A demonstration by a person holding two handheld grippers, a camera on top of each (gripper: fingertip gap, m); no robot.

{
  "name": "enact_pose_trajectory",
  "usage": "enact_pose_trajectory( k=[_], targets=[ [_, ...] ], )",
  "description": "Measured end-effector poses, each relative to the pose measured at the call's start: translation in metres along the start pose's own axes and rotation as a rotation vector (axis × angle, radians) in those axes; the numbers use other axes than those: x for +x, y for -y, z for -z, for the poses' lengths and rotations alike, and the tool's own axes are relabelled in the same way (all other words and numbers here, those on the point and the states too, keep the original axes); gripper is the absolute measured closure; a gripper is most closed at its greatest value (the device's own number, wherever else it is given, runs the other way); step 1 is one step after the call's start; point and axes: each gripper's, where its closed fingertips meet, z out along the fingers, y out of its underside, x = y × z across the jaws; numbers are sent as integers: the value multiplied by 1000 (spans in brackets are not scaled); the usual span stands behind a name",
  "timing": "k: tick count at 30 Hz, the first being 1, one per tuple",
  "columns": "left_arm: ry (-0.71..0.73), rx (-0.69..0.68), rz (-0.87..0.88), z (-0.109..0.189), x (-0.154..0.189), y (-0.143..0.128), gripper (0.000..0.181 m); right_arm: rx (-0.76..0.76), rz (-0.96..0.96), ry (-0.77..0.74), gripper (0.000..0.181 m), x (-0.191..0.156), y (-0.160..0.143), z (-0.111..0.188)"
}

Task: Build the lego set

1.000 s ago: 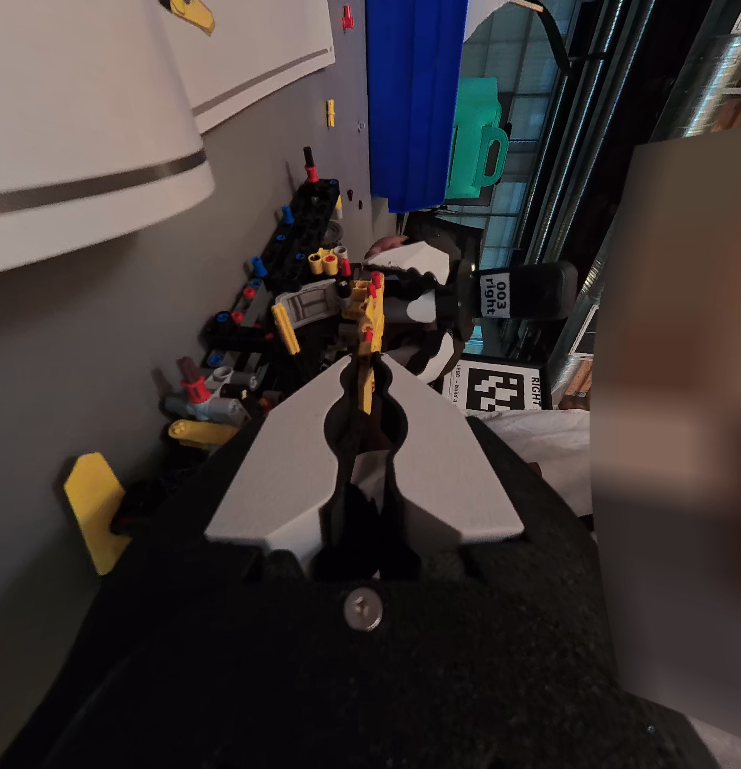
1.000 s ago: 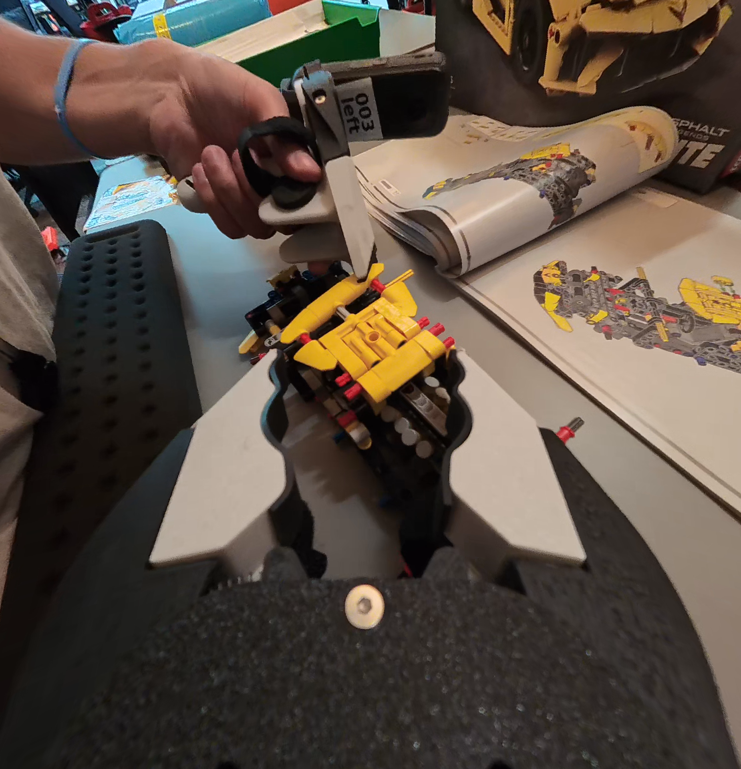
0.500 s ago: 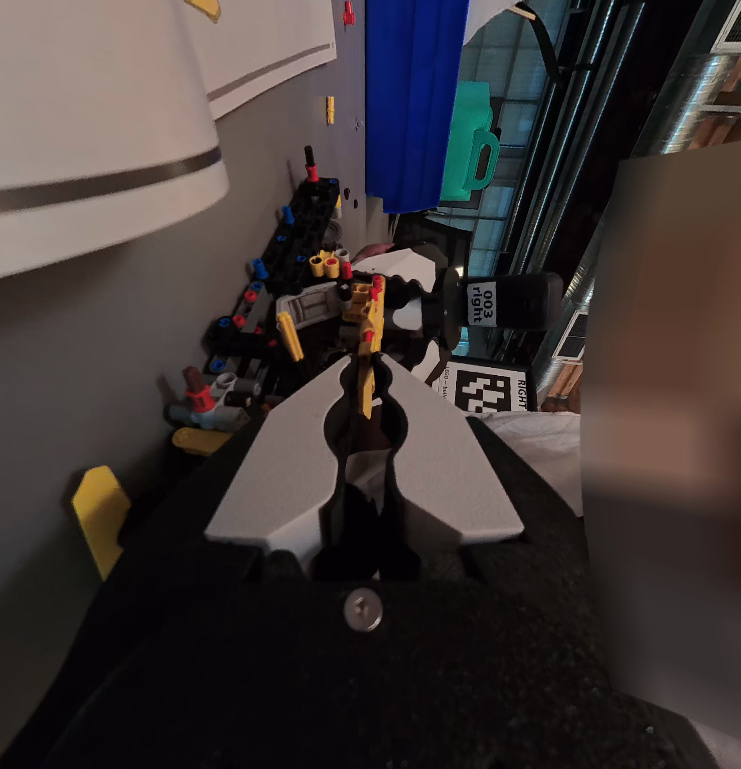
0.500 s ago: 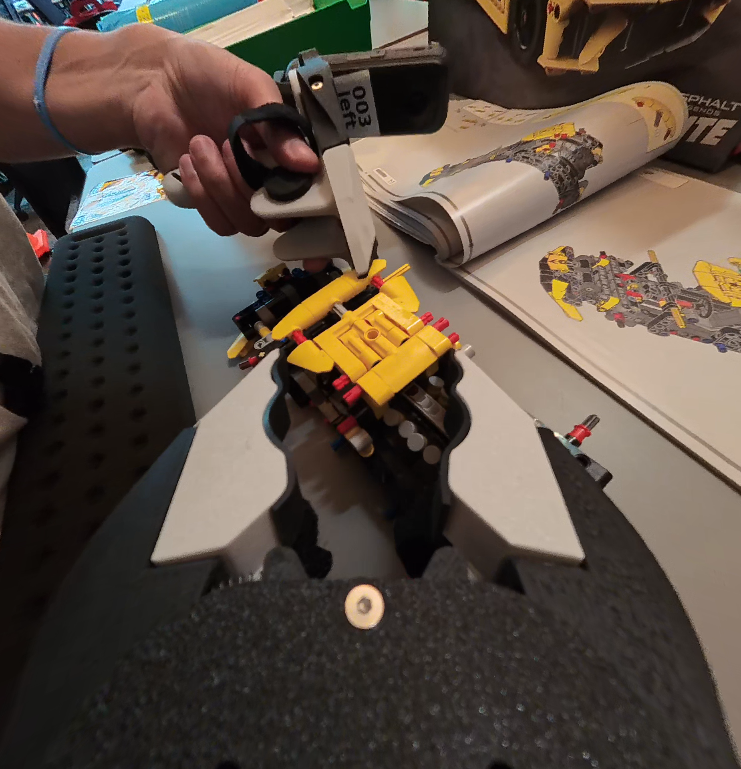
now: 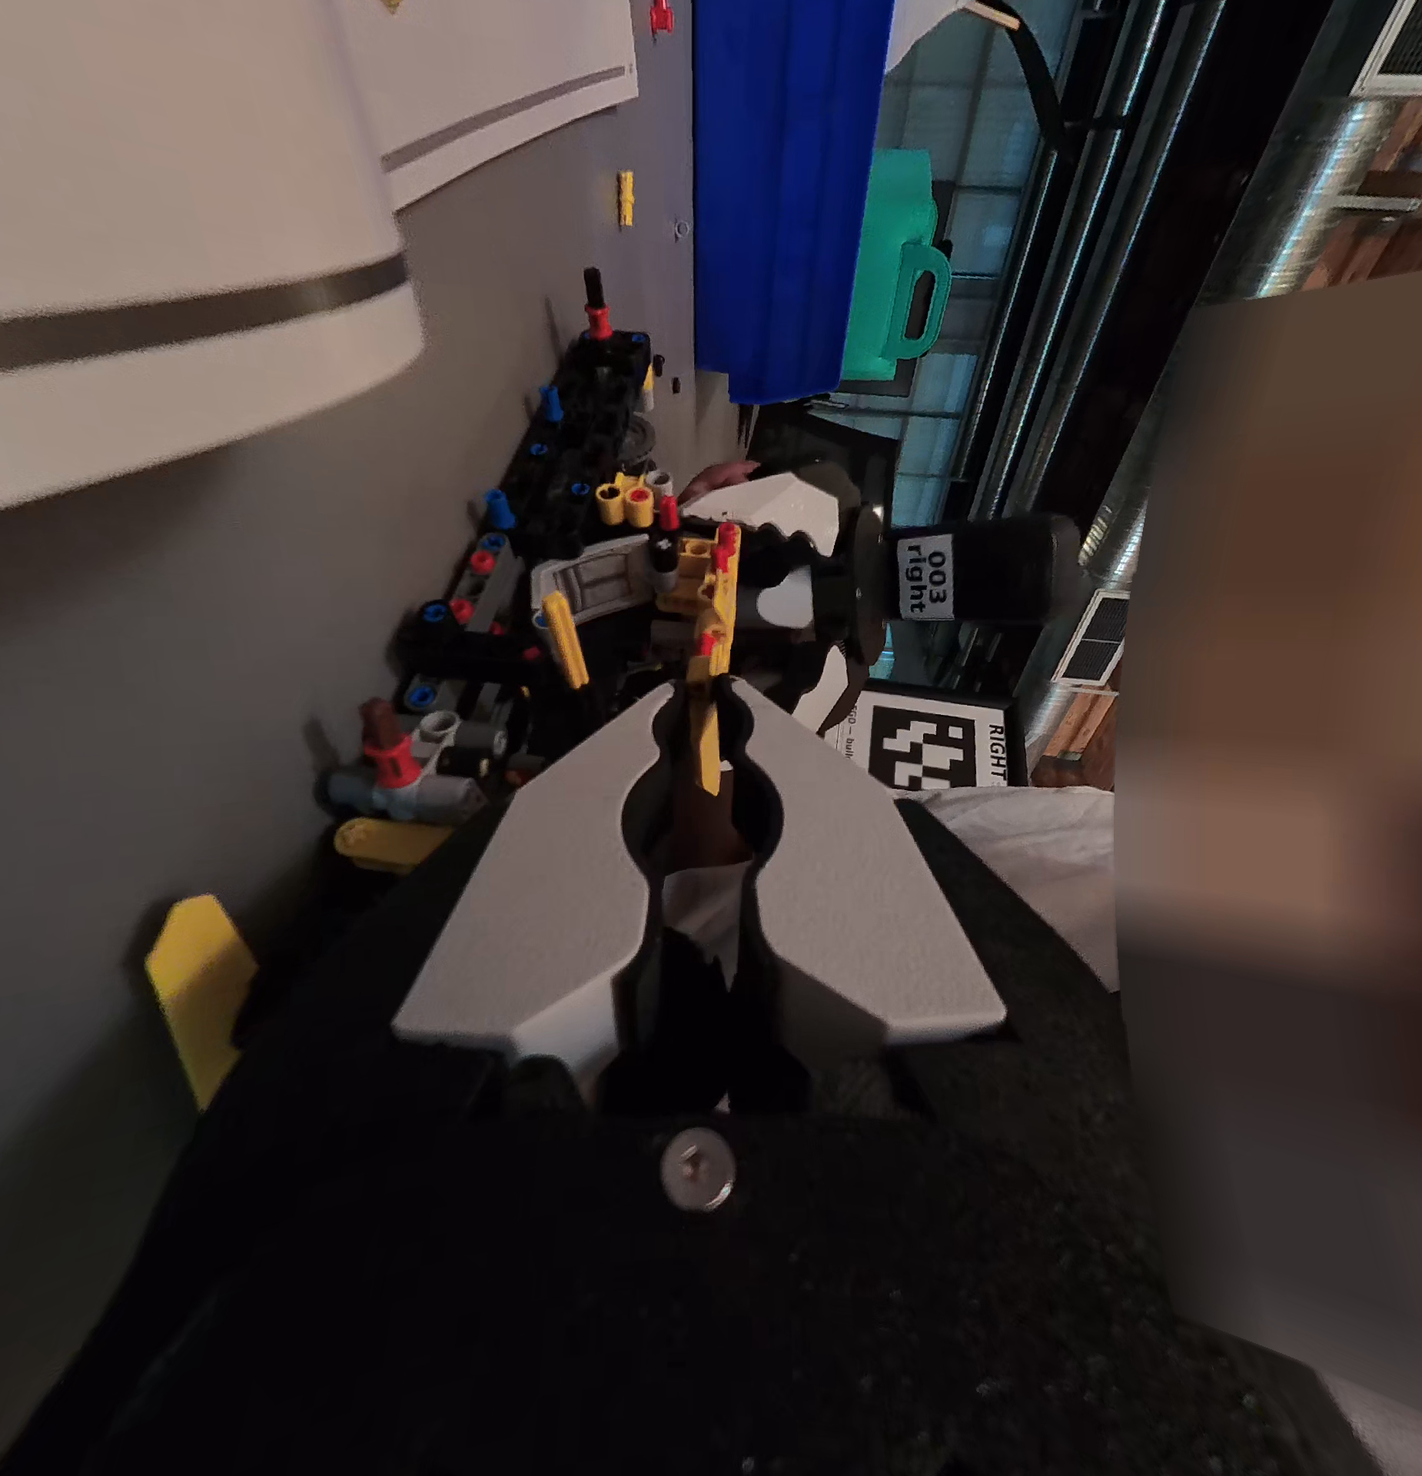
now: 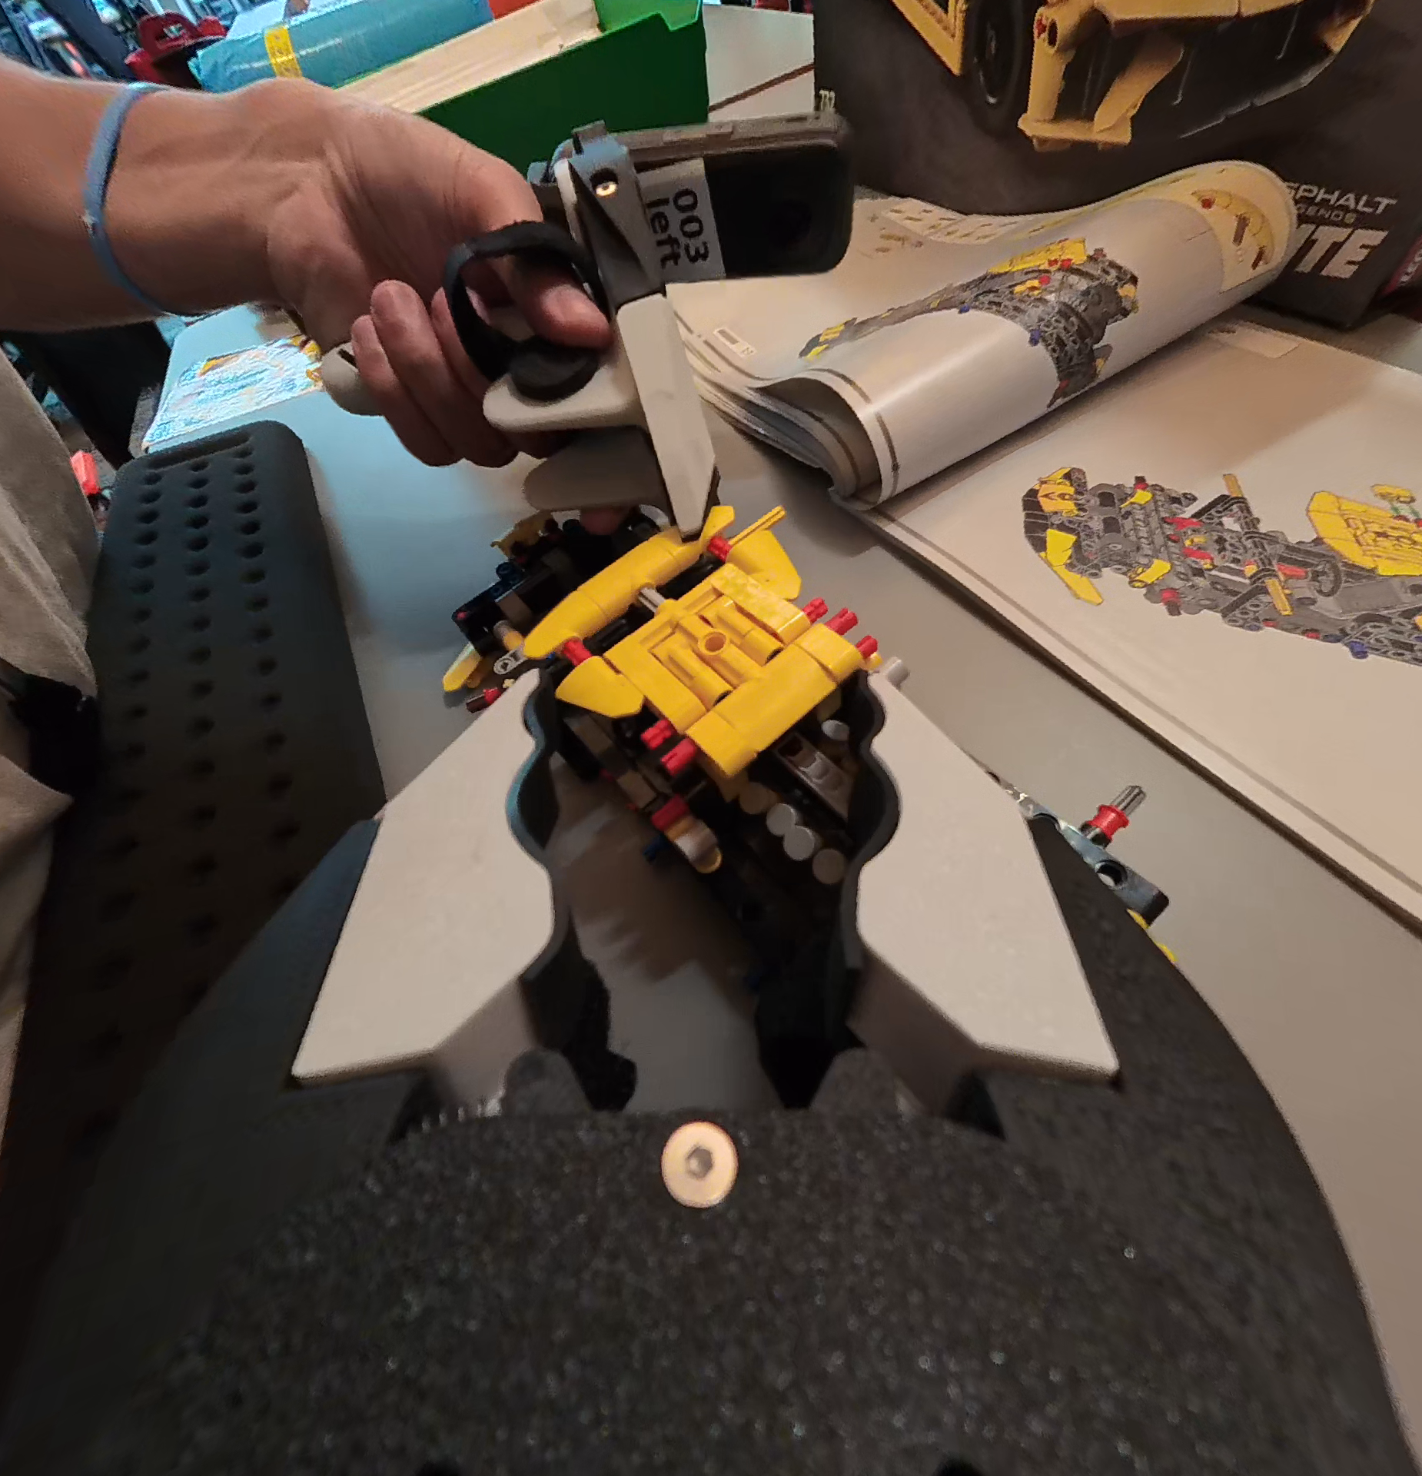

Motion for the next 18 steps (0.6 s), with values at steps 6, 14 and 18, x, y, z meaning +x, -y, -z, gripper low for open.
enact_pose_trajectory(
  k=[6, 14, 18],
  targets=[
    [2, -9, -19, -3, 2, 2, 175, -23, 7, -24, 110, 0, -5, -2],
    [18, 9, 1, -3, 0, 3, 175, -47, 19, -37, 100, -4, -6, -4],
    [8, 32, 53, -2, 0, 4, 176, -75, 19, -67, 97, -5, -7, -6]
  ],
)
